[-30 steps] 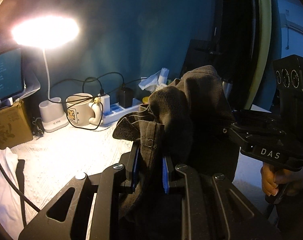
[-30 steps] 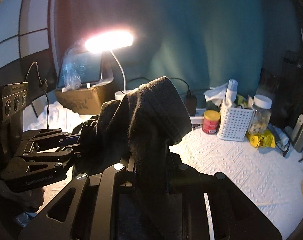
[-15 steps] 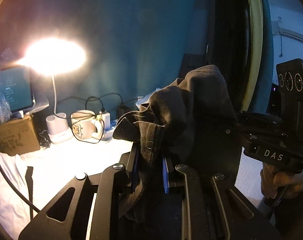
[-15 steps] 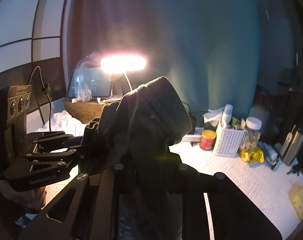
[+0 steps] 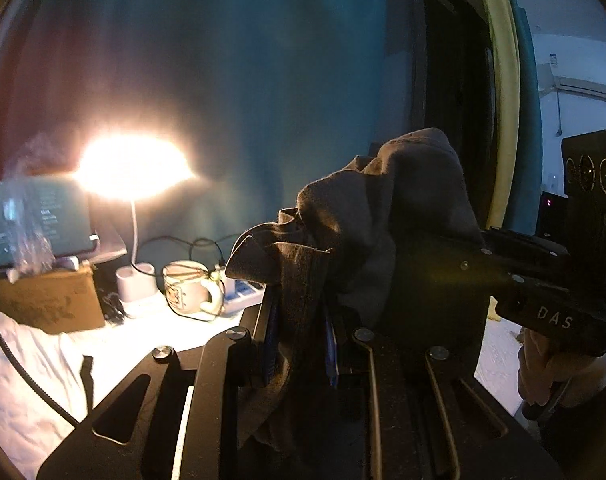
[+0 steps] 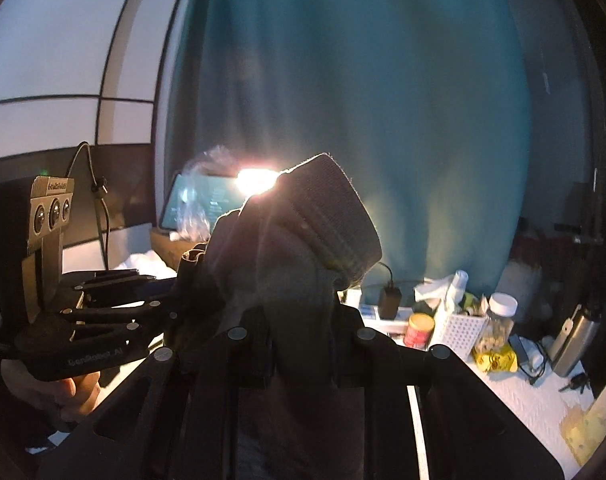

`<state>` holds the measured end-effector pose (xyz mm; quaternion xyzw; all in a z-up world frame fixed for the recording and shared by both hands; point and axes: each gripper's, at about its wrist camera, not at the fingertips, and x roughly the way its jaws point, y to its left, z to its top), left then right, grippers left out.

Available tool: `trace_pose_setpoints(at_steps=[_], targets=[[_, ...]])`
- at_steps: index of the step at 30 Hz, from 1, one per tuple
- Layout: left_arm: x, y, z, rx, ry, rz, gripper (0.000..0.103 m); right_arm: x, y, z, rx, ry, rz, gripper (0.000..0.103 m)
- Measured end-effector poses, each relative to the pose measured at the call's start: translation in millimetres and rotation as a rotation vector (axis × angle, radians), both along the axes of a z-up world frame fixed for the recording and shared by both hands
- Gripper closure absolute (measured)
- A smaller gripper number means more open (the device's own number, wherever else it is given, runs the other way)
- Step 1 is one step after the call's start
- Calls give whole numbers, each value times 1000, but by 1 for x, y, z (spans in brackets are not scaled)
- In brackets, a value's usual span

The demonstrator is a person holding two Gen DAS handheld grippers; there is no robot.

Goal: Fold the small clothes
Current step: 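Lift the folded T-shirt off the table with both tools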

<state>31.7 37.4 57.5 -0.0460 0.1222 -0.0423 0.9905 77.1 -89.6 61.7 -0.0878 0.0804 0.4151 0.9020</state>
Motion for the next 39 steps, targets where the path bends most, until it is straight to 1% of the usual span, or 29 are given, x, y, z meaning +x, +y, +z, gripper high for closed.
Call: trace_pose_setpoints(at_steps=[5,14,19,21,22,25,29,35,39], targets=[[-16,1,7,15,-28,16,86,-16,9,11,12,-33,36,82],[-33,24,16,22,-75,61,86,-38,30,29,16,-80,102,82],[-46,42,22,8,-114,103,86,-49,46,40,11,-106,144,82],[-55,49,26,12,-130,121,86,-59,58,49,12,-126,174,82],[-59,52,28,17,-137,130,86,-59,58,49,12,-126,174,82],[-76,61,32,29,-158,160,86,-76,72,56,11,-148,219,82],[-97,76,39,2,-179,178,86,-90,81,60,10,-166,254,82],[-133,83,43,71,-194,236,86,-115,91,64,22,-171,331,82],[-140,90,36,94,-179,273,86,-122,97,61,18,-163,359,82]])
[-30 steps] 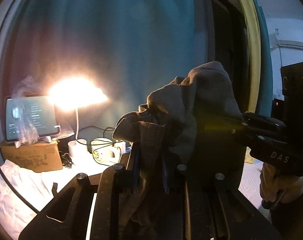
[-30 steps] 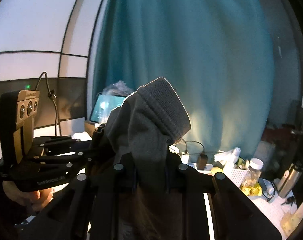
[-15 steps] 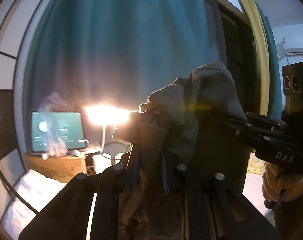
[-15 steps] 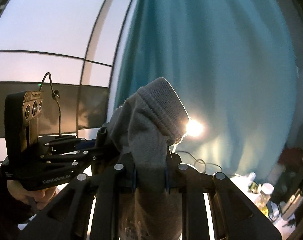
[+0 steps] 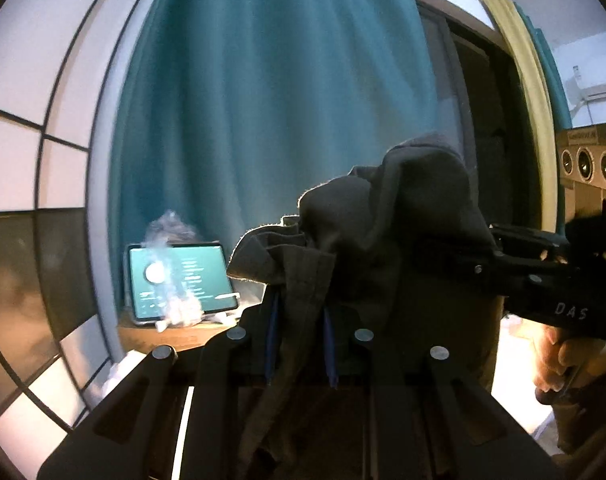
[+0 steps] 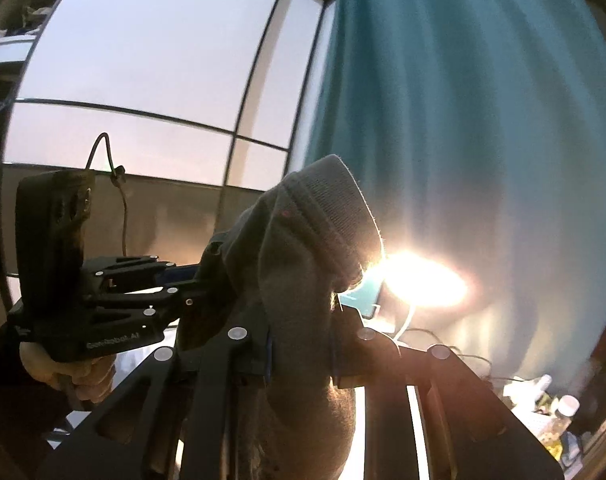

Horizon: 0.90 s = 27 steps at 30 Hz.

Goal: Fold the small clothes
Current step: 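Lift the folded T-shirt off the table with both tools, then carry the held T-shirt toward the white cloth pile with both tools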

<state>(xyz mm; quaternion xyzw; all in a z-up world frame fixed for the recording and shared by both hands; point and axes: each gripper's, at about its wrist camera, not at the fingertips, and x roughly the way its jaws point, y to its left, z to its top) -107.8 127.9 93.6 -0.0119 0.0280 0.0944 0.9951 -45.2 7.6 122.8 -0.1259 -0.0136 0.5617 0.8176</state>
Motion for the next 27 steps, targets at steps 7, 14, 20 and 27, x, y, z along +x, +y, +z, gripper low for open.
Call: trace_pose_setpoints(at_steps=[7,14,20,27], targets=[[17,24,-28,-65,80,18,86,17,30,-32,-79,45,-32,82],[42,40,-51,-118,156,9,86,48,45,-58,-126,122,-50,82],[67,53,-61,-130,211,-2,86,80,56,-75,-141,187,-80,82],[98,63,-77,-139,290,-33,86,112,65,-97,-158,266,-103,82]])
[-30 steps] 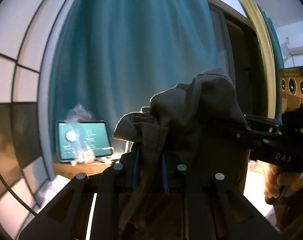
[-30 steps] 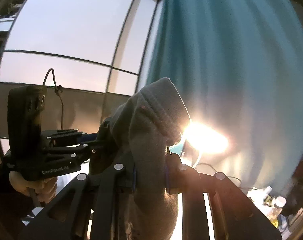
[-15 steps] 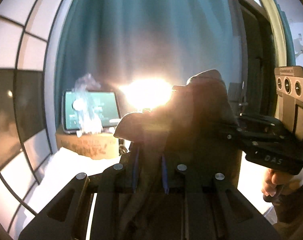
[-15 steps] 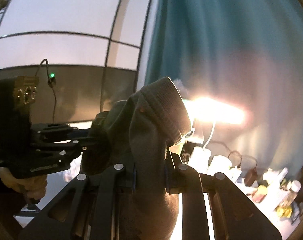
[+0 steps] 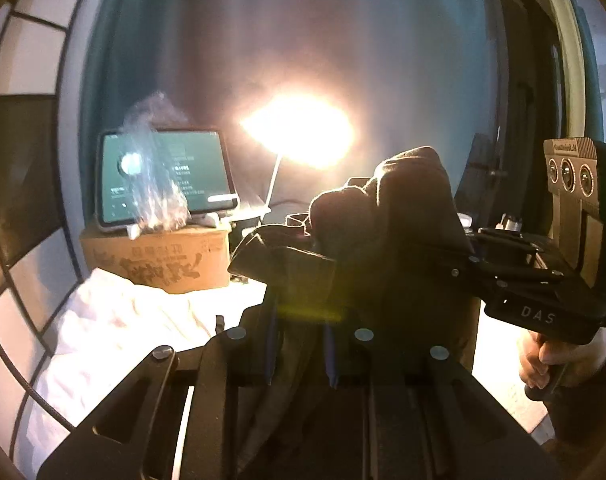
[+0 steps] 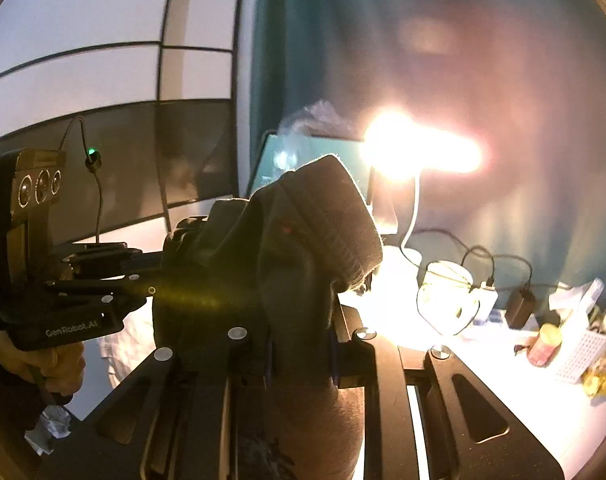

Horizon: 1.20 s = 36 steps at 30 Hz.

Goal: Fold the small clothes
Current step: 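Carry the held T-shirt toward the white cloth pile with both tools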

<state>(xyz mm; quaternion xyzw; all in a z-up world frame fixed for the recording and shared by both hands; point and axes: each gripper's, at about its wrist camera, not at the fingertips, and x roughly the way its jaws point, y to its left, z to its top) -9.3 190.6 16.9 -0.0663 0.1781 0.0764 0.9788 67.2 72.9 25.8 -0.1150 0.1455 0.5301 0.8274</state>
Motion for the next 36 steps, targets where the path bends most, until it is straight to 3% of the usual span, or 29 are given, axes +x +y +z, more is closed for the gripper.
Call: trace_pose_setpoints(at_steps=[16,22,36], targets=[[67,23,-39,-55,143,-44,86,75,29,-58,-80,179,-51,82],[83,39,-52,-74,190,-15,86,99,41,-75,-89,241,-45,82],[131,87,-99,-84,339,63,86,168,58,-134,-144,487,-100,81]])
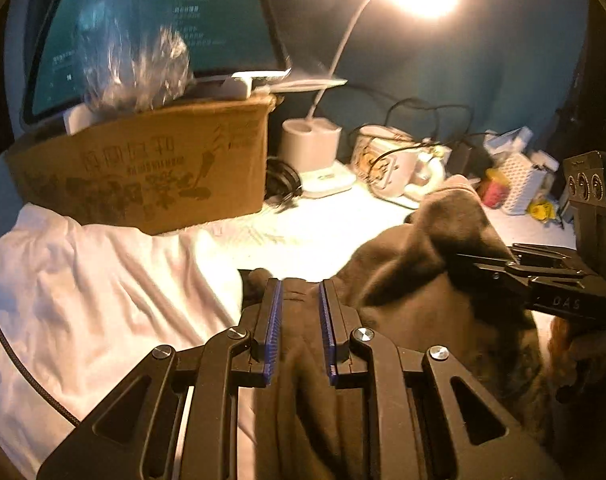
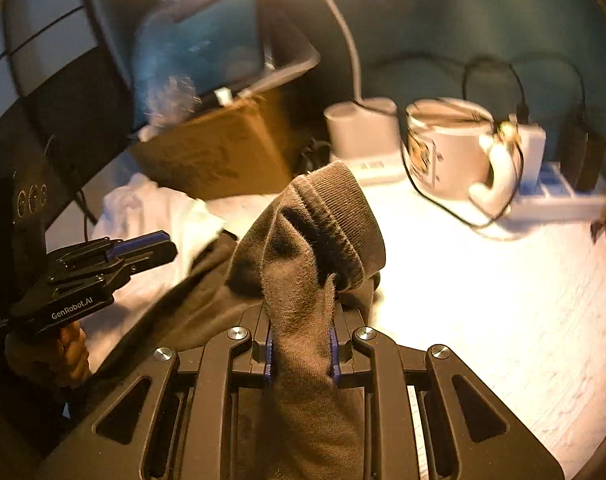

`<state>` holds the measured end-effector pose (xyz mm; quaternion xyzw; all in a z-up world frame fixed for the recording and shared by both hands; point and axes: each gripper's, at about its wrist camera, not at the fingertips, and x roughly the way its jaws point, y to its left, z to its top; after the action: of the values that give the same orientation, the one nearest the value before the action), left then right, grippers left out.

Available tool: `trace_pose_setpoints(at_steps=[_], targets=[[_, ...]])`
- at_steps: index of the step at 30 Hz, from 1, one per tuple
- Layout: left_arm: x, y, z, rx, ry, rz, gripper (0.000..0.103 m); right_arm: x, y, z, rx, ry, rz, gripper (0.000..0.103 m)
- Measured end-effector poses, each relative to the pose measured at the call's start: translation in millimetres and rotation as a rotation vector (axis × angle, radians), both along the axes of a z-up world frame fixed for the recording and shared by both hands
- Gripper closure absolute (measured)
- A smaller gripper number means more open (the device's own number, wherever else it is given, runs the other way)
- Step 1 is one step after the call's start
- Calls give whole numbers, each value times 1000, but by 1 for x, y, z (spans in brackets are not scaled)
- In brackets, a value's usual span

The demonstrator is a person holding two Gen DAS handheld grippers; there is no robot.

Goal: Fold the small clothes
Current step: 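Carry the held T-shirt toward the white cloth pile with both tools, then lower the brown T-shirt onto the bed and open the right tool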

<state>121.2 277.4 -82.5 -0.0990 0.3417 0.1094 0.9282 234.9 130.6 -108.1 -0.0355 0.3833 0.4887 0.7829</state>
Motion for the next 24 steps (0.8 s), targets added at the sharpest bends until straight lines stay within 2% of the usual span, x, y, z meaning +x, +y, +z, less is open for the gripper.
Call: trace_pose_setpoints(at_steps=[4,7,10,16,19,21,24], targets=[[9,9,-10,-25,37,8,86,11,-1,-14,-24,45,-22,81],[10,8,-10,-66,37,-28,86,19,-2,-27,-47,89,-31,81],[12,4,-10,-86,38,-42,85,25,-5,-35,-58,118,-43,74],[14,-6,-20,-112,116,-99,85,25,-19,-35,-57,132,-56,73],[15,-10,-32,-135,197,-129,85,24,-24,-34,-60,129,-60,73],[16,-9,-42,-139,239,-116,85,22,-27,-34,-65,126,-62,73],[16,-10,-40,-105,237,-86,84,21,-26,-33,-69,122,-65,73]])
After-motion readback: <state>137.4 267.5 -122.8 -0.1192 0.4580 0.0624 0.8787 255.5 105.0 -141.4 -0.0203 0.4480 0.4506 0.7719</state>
